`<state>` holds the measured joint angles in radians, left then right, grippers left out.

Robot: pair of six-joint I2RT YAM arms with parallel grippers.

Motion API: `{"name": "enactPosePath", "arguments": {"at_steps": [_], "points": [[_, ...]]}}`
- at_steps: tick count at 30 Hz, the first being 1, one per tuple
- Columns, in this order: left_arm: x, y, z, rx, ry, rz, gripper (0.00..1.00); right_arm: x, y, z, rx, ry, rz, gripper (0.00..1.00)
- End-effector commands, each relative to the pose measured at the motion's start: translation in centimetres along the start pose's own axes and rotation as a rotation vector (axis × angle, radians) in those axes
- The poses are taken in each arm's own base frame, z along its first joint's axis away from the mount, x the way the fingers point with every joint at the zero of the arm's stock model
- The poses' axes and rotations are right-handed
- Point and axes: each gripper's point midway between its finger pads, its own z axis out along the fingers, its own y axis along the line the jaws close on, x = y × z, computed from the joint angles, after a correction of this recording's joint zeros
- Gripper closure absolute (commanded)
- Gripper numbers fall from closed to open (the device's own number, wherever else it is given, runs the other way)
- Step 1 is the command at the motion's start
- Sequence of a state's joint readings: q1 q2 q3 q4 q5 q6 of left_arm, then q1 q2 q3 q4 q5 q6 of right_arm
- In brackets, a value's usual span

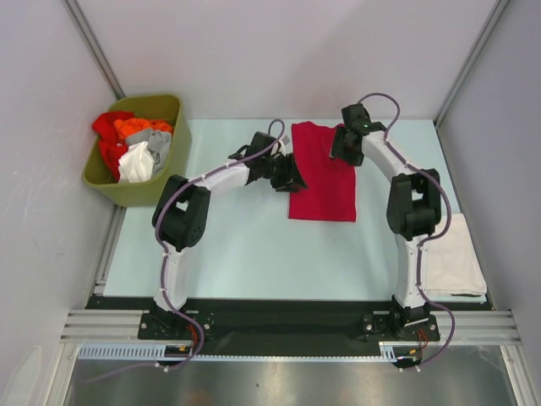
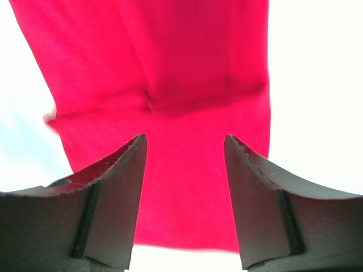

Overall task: Fold and stack the t-shirts
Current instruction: Fold the tshirt

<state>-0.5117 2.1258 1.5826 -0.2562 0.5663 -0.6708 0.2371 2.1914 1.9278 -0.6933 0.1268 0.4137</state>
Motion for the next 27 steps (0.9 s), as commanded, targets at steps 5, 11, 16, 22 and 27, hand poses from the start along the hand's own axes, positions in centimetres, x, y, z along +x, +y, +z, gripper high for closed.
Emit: {"name": "enactPosePath", "arguments": {"at_steps": [5, 11, 16, 22, 27], "points": [[-5.2, -2.0, 2.1, 0.162, -0.095, 0.026, 0.55, 2.0, 0.7, -5.1, -0.559, 0.164, 0.256, 0.61], [-5.8, -1.5, 3.5, 0.204, -0.074, -0.031, 0.59, 5.5, -0.9, -7.8, -0.71, 0.208, 0.327, 0.68], [-2.8, -3.4, 1.0, 0.192, -0.052, 0.017, 0.57, 10.6, -0.1, -9.1, -0.817, 0.313, 0.312, 0.66], [3.2, -0.8, 2.4, 0.152, 0.061, -0.058, 0.59, 14.3, -0.3, -6.9, -0.787, 0.389, 0.328, 0.66], [5.4, 4.6, 3.2, 0.02, 0.095, -0.066, 0.6, 16.8, -4.1, -4.4, -0.657, 0.423, 0.392, 0.68]]}}
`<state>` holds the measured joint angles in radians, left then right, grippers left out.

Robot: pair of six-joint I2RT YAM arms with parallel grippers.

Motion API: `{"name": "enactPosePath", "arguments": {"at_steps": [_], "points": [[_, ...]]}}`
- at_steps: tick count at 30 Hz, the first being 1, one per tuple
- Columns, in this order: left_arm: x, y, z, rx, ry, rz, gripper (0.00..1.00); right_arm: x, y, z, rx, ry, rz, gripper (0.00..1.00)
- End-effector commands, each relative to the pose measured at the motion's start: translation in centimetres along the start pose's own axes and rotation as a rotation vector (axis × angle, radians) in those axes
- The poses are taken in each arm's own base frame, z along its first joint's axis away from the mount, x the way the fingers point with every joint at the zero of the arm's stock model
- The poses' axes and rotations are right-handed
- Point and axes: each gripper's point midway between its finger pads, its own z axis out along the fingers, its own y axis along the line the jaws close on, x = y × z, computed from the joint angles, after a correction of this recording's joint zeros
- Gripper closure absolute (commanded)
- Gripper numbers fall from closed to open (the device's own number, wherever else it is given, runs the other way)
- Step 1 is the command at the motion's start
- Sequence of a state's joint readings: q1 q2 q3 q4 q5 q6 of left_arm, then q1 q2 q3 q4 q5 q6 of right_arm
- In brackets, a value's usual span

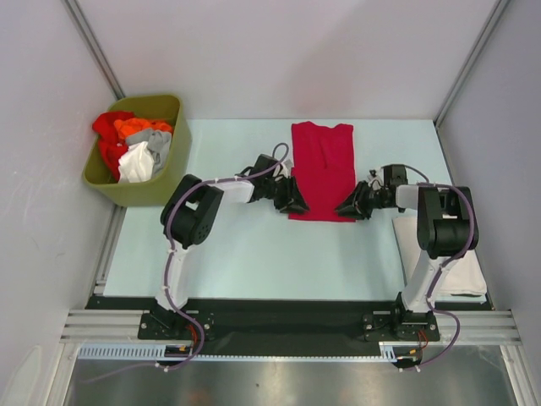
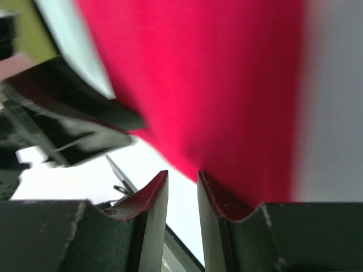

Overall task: Fold and stack the t-shirts
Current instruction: Fold the tshirt

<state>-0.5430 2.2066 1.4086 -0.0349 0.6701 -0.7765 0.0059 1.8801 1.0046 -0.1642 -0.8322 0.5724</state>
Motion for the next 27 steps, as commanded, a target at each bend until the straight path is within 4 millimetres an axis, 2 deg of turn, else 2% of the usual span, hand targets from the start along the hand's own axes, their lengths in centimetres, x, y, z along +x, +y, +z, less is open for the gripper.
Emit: {"name": "enactPosePath", "arguments": {"at_steps": [1, 2, 4, 5, 6, 7, 9, 10, 11, 12, 13, 14, 16, 17, 18, 19, 20, 21, 22, 23, 24, 27], "points": [[-0.5, 2.5, -1.1, -0.064, -0.021, 0.039, 0.6, -0.5, -3.2, -1.0, 0.064, -0.042, 0.025, 0.68], [0.1, 3.5, -1.4, -0.091, -0.016, 0.023, 0.6, -0.3, -4.2, -1.4, 0.111, -0.045, 0.05, 0.67], [-0.2, 2.8, -2.8, -0.095, -0.045, 0.044, 0.6, 0.0, -4.7, -2.7, 0.161, -0.07, 0.054, 0.66], [0.2, 3.1, -3.2, -0.112, -0.051, 0.041, 0.6, 0.1, -4.7, -3.2, 0.173, -0.08, 0.052, 0.65], [0.0, 1.8, -4.3, -0.099, -0.074, 0.063, 0.59, 0.2, -4.7, -3.7, 0.192, -0.092, 0.054, 0.64], [0.3, 1.4, -4.6, -0.096, -0.079, 0.057, 0.59, 0.2, -4.8, -4.3, 0.212, -0.107, 0.061, 0.63], [1.1, 1.1, -5.5, -0.095, -0.089, 0.047, 0.57, 0.5, -3.9, -5.4, 0.21, -0.128, 0.074, 0.62], [1.2, -0.1, -6.4, -0.082, -0.107, 0.05, 0.56, 0.9, -4.1, -5.8, 0.222, -0.134, 0.086, 0.62], [1.4, -0.5, -6.9, -0.081, -0.118, 0.045, 0.55, 1.1, -3.3, -6.6, 0.22, -0.152, 0.081, 0.6], [2.2, 0.2, -7.2, -0.103, -0.121, 0.024, 0.52, 1.3, -3.1, -6.9, 0.221, -0.161, 0.088, 0.59], [2.1, -1.1, -8.3, -0.087, -0.155, 0.013, 0.51, 1.9, -3.5, -7.1, 0.243, -0.172, 0.102, 0.57], [3.0, -0.3, -8.5, -0.104, -0.155, -0.019, 0.5, 1.9, -3.0, -7.7, 0.241, -0.203, 0.097, 0.51], [3.3, -0.3, -9.0, -0.103, -0.191, -0.1, 0.47, 2.1, -3.2, -8.1, 0.258, -0.257, 0.141, 0.44], [2.8, -0.9, -9.1, -0.073, -0.226, -0.109, 0.46, 2.7, -3.9, -7.9, 0.261, -0.277, 0.155, 0.38], [3.6, 0.0, -8.9, -0.081, -0.22, -0.153, 0.45, 2.7, -3.4, -8.0, 0.241, -0.311, 0.146, 0.36], [3.4, -0.2, -8.7, -0.064, -0.241, -0.211, 0.44, 2.6, -3.4, -7.8, 0.228, -0.344, 0.207, 0.36], [3.9, 0.7, -8.1, -0.074, -0.234, -0.261, 0.43, 2.6, -3.8, -7.5, 0.21, -0.38, 0.208, 0.35], [4.0, 0.9, -7.8, -0.068, -0.235, -0.3, 0.43, 2.5, -3.3, -7.2, 0.192, -0.407, 0.209, 0.35], [3.7, 0.5, -7.4, -0.044, -0.255, -0.361, 0.43, 1.7, -3.2, -7.1, 0.189, -0.467, 0.231, 0.4], [3.9, 1.2, -6.9, -0.055, -0.254, -0.4, 0.44, 2.2, -3.4, -6.5, 0.195, -0.466, 0.237, 0.42], [3.8, 1.0, -6.5, -0.053, -0.261, -0.436, 0.45, 2.0, -3.4, -6.2, 0.202, -0.491, 0.245, 0.43], [3.2, 1.6, -5.9, -0.073, -0.291, -0.507, 0.46, 1.7, -2.7, -5.5, 0.213, -0.529, 0.207, 0.44]]}}
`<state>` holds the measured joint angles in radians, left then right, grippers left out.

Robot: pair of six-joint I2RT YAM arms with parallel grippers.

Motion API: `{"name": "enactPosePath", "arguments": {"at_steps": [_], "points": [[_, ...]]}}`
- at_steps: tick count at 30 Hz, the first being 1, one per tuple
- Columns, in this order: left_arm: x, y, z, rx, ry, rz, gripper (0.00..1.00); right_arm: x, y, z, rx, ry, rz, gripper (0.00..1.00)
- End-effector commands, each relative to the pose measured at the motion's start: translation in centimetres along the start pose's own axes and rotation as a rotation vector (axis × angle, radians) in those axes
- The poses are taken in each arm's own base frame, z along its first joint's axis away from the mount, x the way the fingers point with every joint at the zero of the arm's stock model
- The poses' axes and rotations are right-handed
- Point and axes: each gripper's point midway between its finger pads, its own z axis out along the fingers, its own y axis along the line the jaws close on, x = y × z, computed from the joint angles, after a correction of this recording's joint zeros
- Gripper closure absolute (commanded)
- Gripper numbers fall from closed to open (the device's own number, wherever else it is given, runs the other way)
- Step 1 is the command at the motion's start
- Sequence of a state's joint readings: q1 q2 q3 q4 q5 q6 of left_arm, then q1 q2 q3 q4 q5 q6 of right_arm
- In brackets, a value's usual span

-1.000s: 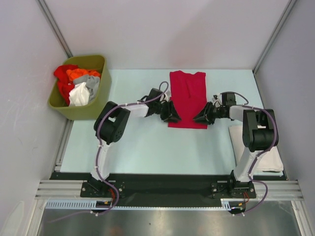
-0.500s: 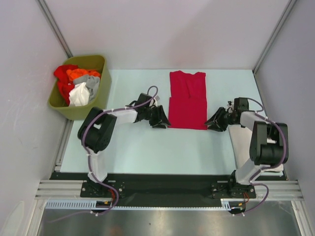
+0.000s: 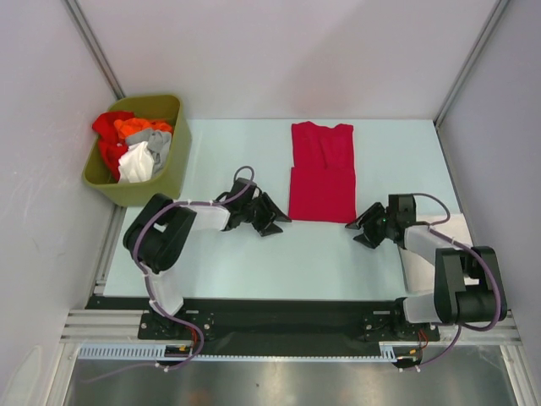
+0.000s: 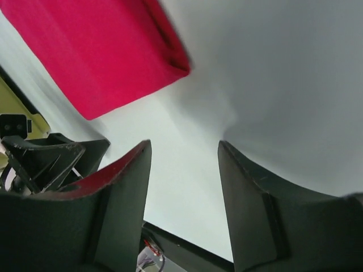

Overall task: Fold and stack the t-shirts
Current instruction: Fold the tshirt

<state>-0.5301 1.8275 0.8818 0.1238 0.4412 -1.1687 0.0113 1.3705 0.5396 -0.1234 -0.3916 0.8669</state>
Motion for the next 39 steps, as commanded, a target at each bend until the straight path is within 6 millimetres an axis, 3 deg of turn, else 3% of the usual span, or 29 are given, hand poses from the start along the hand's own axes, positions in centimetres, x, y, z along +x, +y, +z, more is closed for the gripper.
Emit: {"name": "enactPosePath", "arguments": {"at_steps": [1, 5, 10, 15, 23, 31, 39], "points": [[-1.4, -1.8, 0.8, 0.038, -0.079, -0.144, 0.46, -2.9, 3.3, 0.4, -0.058, -0.199, 0.004, 0.45], [-2.5, -1.0, 1.4, -0.008, -0.149, -0.225, 0.47, -3.1, 2.2, 0.4, -0.014, -0.289, 0.094, 0.49], [-2.3, 0.7, 2.3, -0.088, -0.155, -0.319, 0.5, -4.0, 0.6, 0.6, 0.054, -0.365, 0.136, 0.53], [-2.6, 1.0, 2.9, -0.133, -0.172, -0.334, 0.51, -3.8, -0.6, 1.6, 0.093, -0.345, 0.194, 0.56], [-3.0, 1.2, 3.1, -0.162, -0.193, -0.358, 0.56, -3.8, -0.6, 2.4, 0.109, -0.329, 0.212, 0.57], [-2.5, 2.9, 3.3, -0.226, -0.191, -0.385, 0.62, -3.5, -1.0, 3.0, 0.123, -0.313, 0.237, 0.59], [-2.3, 3.5, 3.5, -0.259, -0.196, -0.396, 0.61, -3.3, -1.3, 3.3, 0.135, -0.307, 0.25, 0.6]]}}
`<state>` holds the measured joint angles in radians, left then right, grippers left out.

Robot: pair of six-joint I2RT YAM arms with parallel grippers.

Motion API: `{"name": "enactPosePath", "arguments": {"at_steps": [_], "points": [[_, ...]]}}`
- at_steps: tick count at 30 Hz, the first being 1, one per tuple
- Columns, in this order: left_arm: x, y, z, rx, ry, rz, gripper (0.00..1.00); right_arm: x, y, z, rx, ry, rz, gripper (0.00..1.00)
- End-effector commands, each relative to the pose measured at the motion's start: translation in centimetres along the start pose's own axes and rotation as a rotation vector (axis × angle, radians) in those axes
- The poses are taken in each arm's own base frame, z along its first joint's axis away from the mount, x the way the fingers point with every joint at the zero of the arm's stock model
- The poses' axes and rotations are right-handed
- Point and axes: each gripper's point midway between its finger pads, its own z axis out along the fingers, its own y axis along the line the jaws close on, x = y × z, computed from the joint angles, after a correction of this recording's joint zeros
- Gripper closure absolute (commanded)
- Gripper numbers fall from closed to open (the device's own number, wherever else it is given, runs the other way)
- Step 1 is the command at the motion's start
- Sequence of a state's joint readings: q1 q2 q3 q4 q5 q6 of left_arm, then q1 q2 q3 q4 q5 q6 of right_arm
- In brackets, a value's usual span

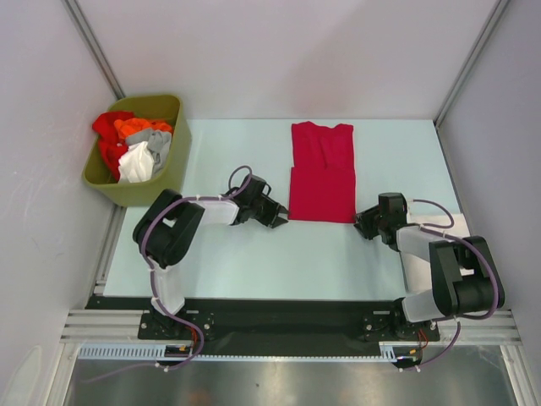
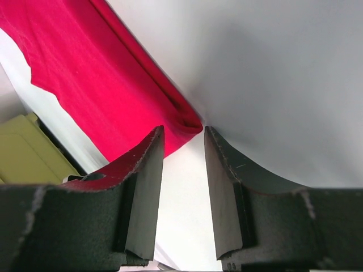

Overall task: Fold and stack the t-shirts
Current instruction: Fold the tshirt

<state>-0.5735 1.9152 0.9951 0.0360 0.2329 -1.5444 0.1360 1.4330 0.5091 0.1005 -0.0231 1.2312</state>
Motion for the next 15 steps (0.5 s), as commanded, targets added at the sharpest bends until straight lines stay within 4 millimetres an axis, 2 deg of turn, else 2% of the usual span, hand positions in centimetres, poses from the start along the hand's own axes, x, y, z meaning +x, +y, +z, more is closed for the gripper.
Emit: {"name": "enactPosePath", "arguments": {"at_steps": [1, 10, 15], "points": [[-0.91, 4.0, 1.34, -0.149, -0.06, -0.025, 0.61, 0.14, -2.48, 0.62, 0.097, -0.013, -0.004, 0.6], [-1.27, 3.56, 1.55, -0.146, -0.075, -0.026, 0.64, 0.29, -2.99, 0.93, 0.117, -0.01, 0.005, 0.62], [-1.47, 3.26, 1.59, -0.127, -0.086, -0.018, 0.77, 0.34, -3.18, 1.03, 0.128, -0.009, 0.004, 0.63]]}}
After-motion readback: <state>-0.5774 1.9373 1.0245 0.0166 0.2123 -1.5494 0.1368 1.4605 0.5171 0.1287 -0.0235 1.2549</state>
